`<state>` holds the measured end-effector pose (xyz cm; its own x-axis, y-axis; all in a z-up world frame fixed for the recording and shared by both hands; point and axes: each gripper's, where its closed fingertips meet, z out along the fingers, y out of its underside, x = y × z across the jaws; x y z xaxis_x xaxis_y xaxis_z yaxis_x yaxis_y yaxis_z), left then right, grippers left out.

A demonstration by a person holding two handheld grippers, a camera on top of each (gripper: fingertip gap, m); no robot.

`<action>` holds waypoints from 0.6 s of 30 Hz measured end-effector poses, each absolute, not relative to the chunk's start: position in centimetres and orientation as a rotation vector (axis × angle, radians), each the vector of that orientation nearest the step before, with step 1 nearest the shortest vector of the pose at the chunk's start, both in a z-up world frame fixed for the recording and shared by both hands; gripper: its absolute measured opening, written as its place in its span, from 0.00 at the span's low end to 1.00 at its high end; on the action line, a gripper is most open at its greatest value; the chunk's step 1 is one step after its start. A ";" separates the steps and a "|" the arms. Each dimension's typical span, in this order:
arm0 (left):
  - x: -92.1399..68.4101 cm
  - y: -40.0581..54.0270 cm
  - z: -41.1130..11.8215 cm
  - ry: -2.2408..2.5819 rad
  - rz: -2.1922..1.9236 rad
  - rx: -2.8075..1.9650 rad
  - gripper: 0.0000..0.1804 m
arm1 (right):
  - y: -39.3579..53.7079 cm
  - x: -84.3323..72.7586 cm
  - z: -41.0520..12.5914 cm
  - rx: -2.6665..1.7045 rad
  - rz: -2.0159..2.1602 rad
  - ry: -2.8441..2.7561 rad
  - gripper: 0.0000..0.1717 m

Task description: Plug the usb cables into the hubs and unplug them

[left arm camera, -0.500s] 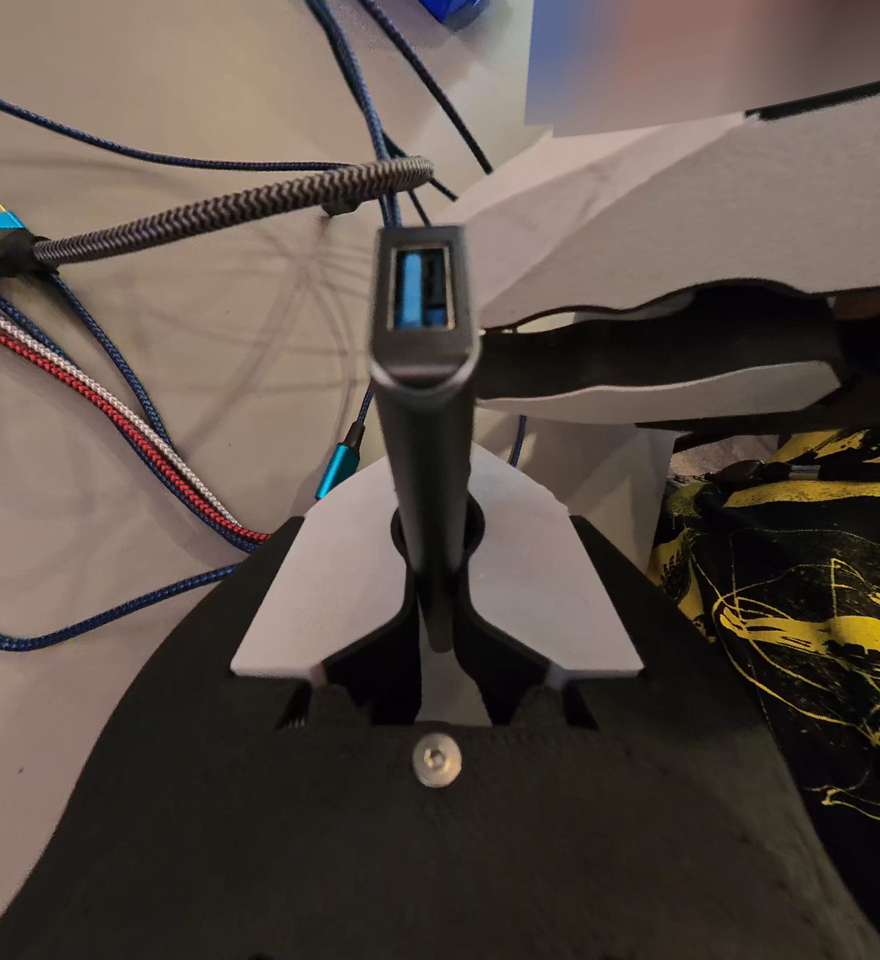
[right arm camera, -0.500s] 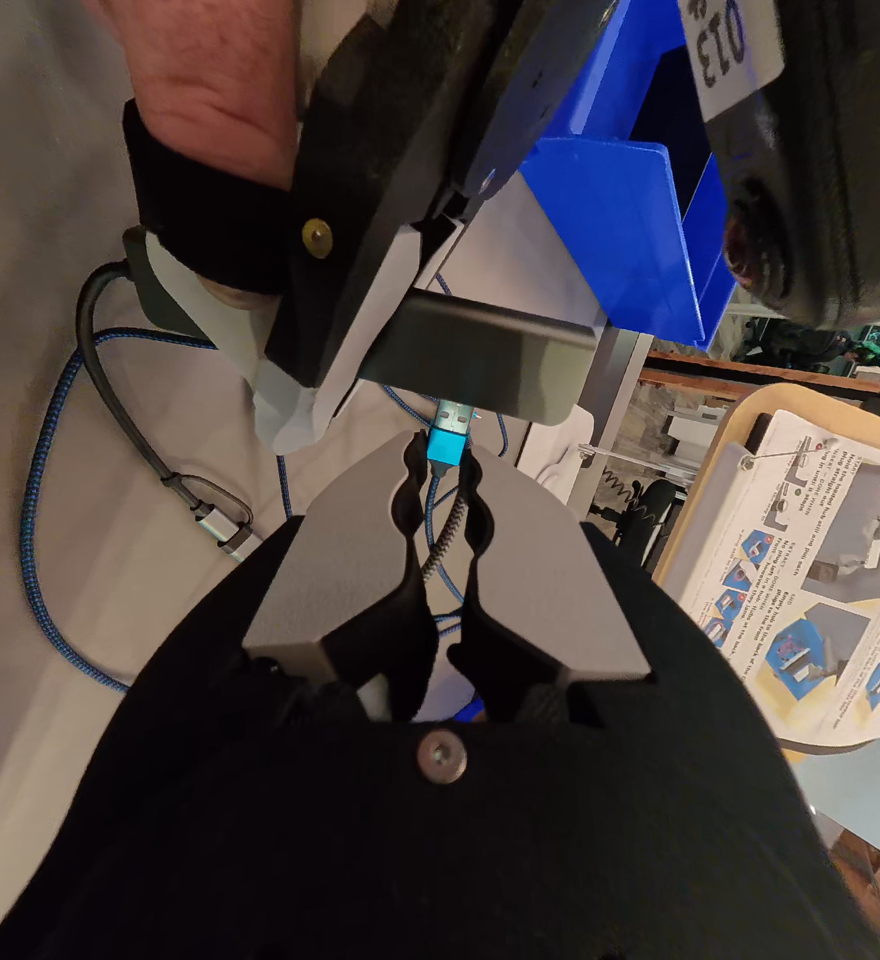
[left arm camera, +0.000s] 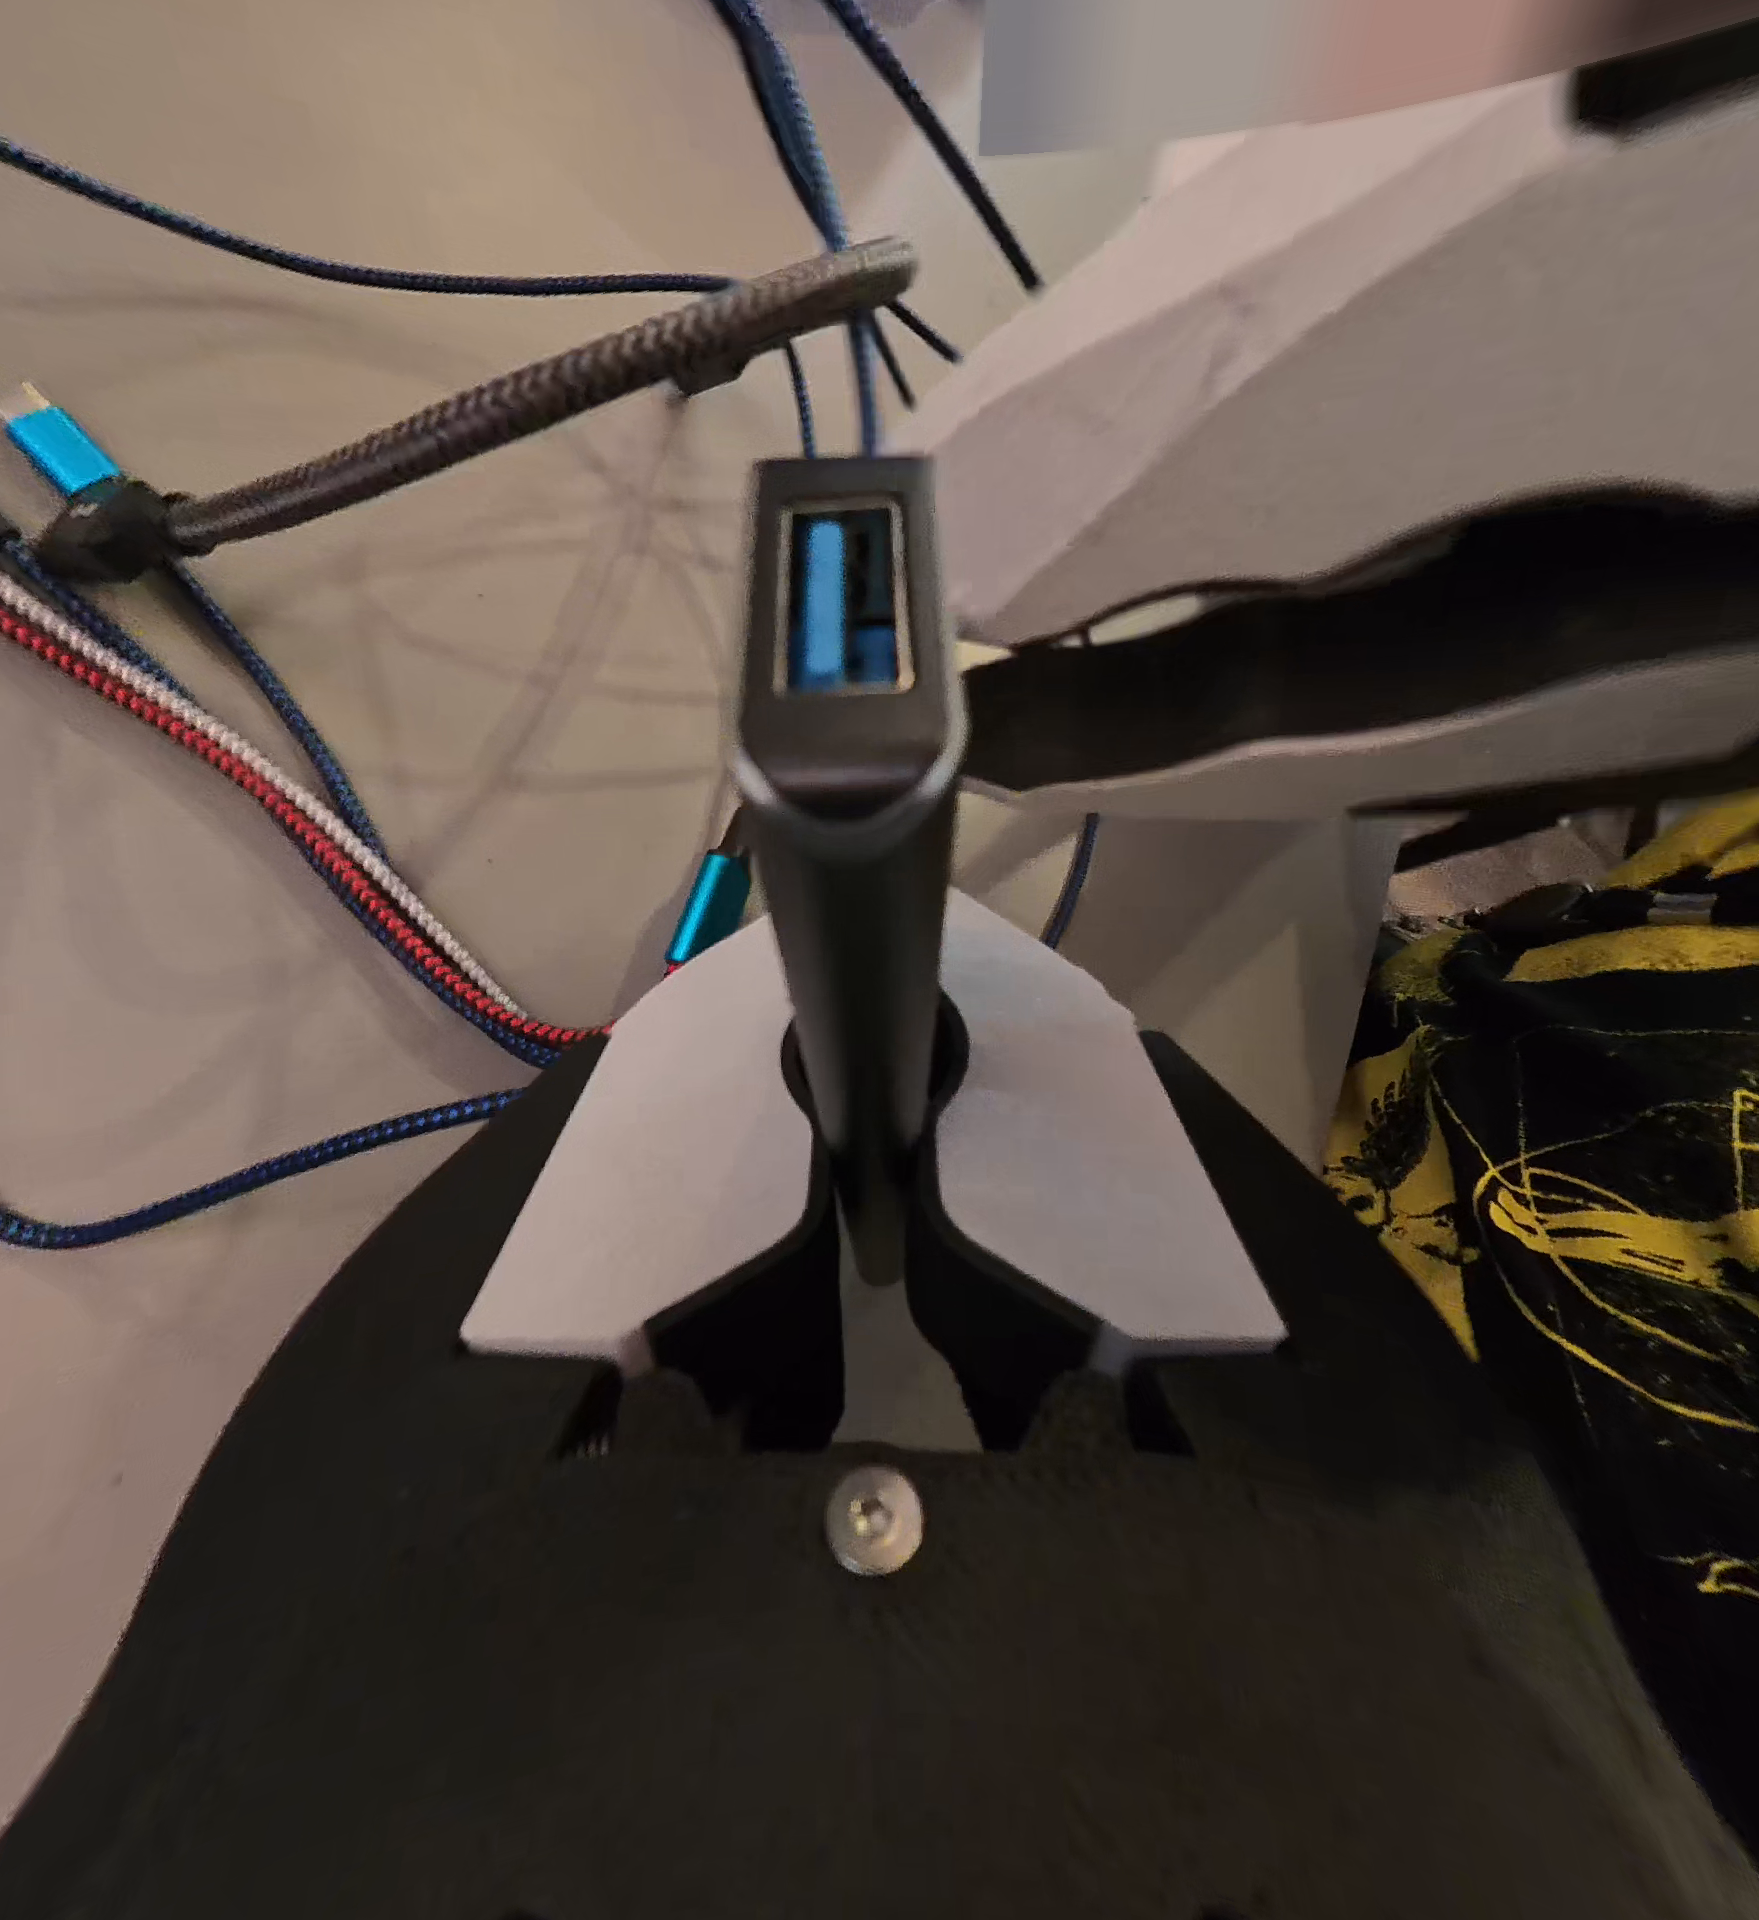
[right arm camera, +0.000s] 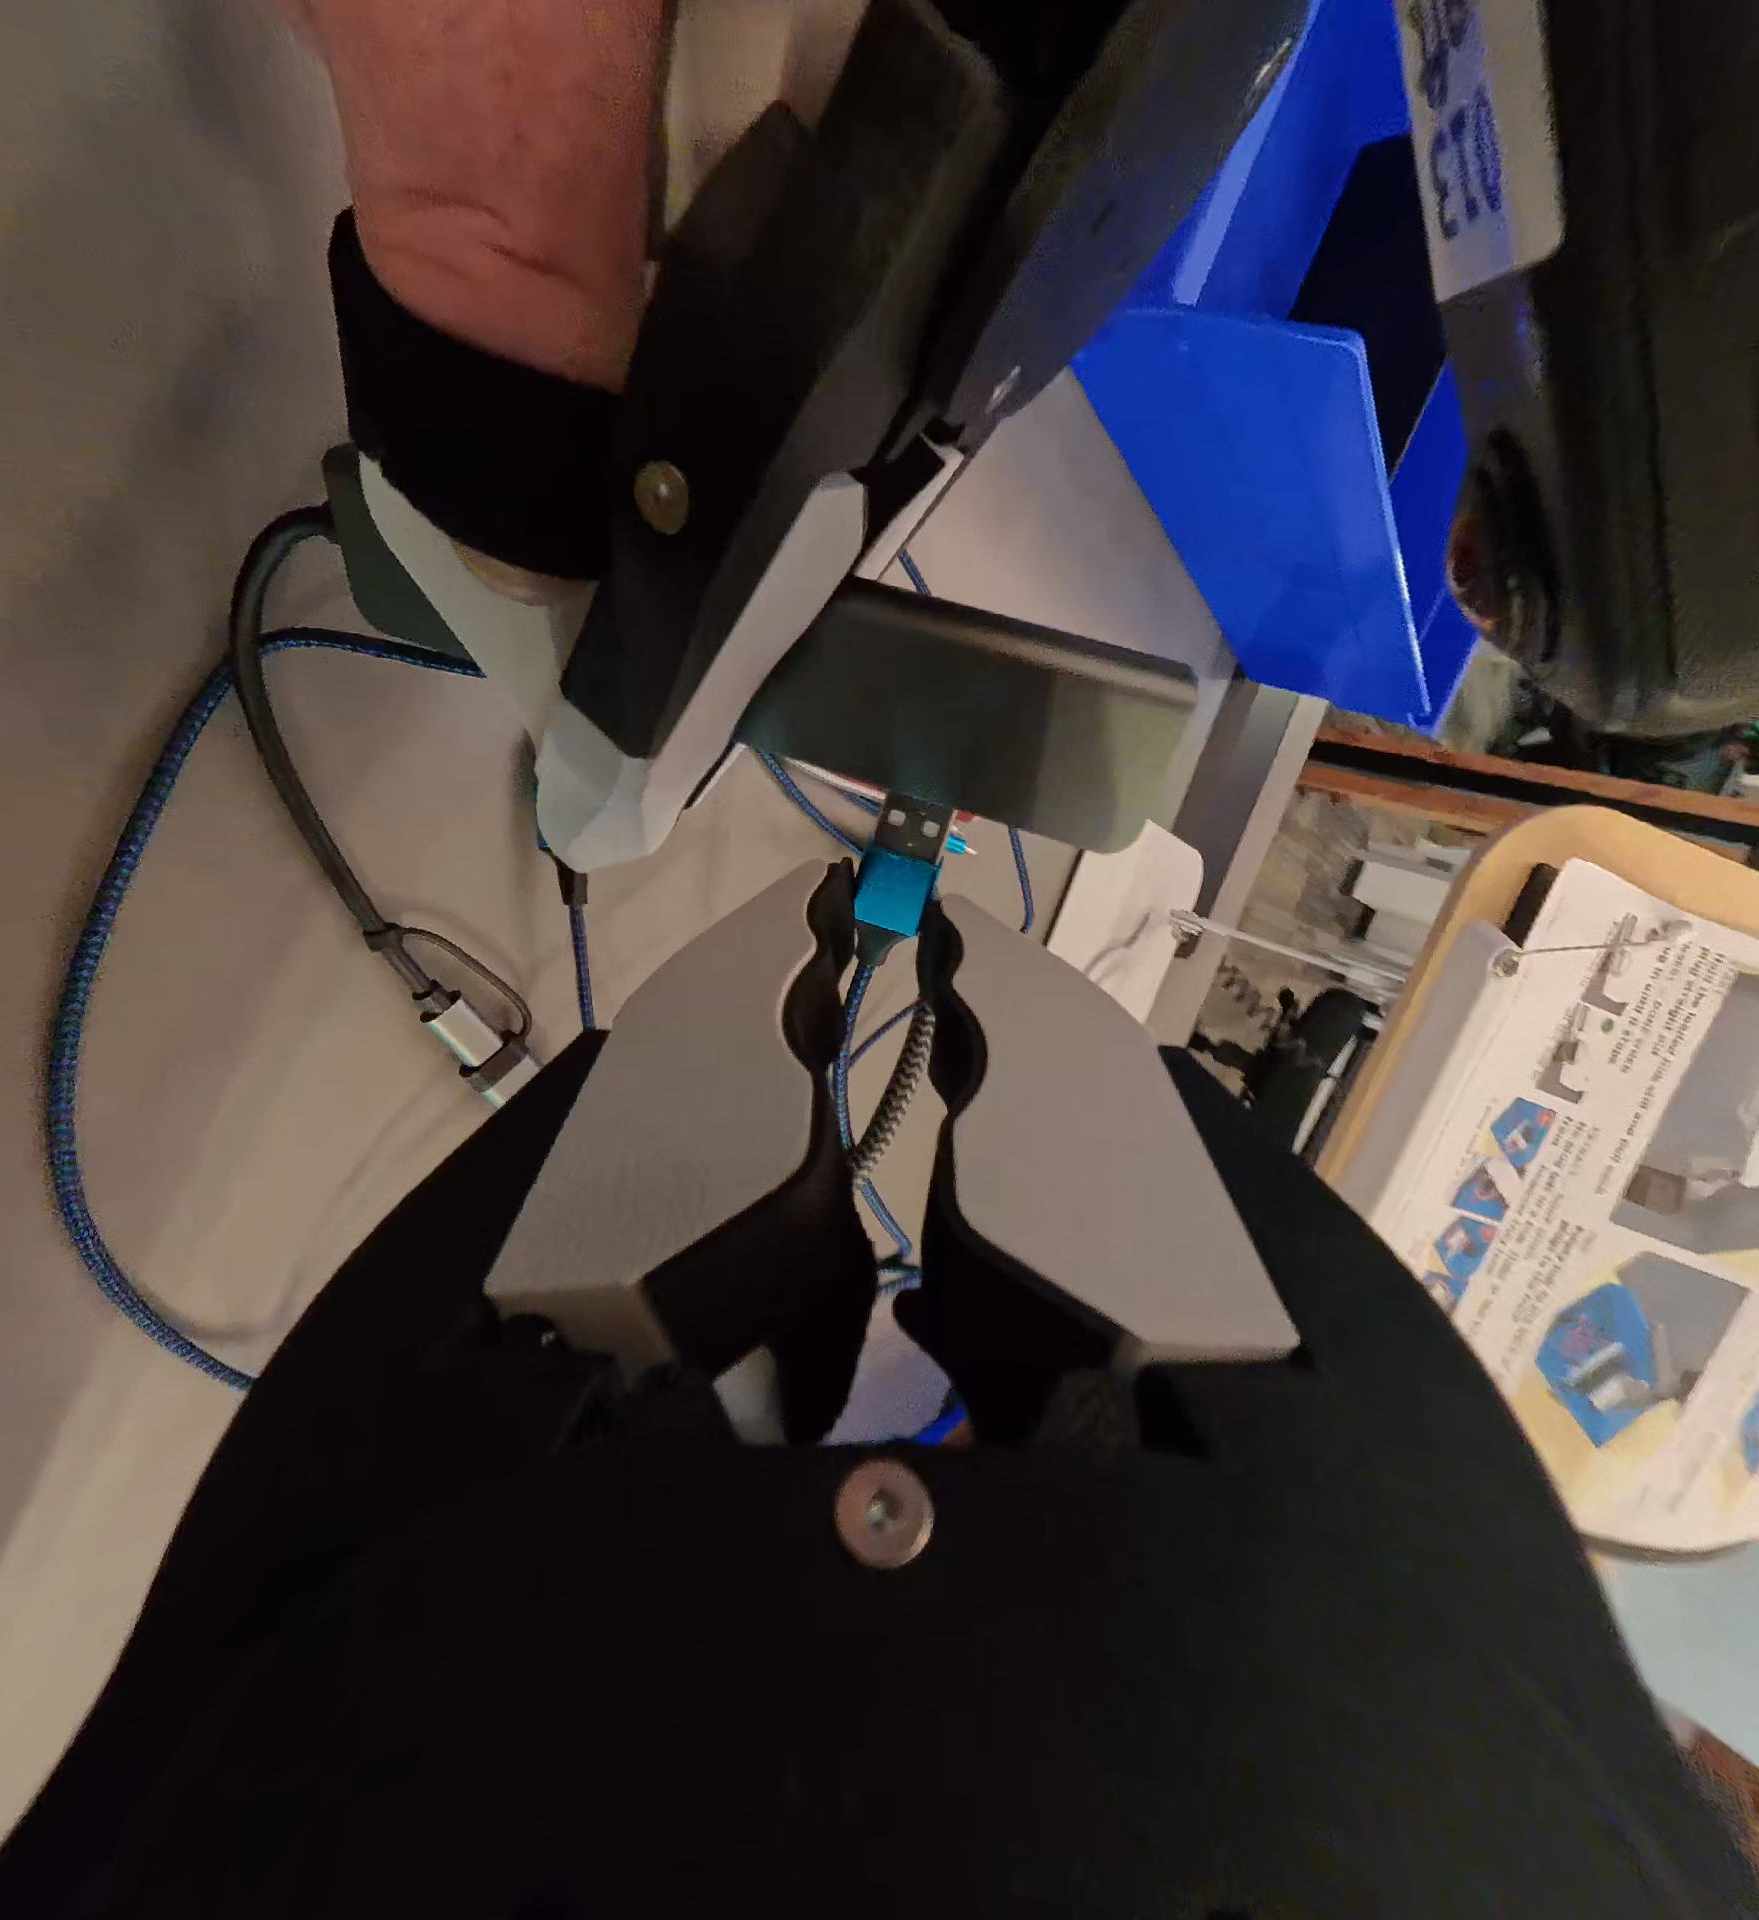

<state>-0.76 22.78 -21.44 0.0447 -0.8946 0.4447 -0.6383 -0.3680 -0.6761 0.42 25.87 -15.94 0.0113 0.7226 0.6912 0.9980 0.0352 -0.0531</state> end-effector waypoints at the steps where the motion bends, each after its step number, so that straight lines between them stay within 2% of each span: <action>1: -0.7 22.5 -21.1 1.581 -1.248 -1.988 0.05 | 25.8 0.5 -16.0 -1.753 -0.575 -1.770 0.07; 12: -0.4 22.2 -18.4 1.714 -1.027 -1.569 0.05 | 21.8 1.8 -16.5 -1.903 0.342 -1.851 0.07; 18: -0.1 22.1 -17.5 1.747 -1.006 -1.471 0.05 | 19.5 2.4 -17.5 -1.988 0.647 -1.833 0.07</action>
<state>-0.11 22.06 -17.47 -0.1736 -0.9848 0.0061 -0.4991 0.0827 -0.8626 2.39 19.49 -17.50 0.0542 0.9945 -0.0894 0.8301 -0.0946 -0.5496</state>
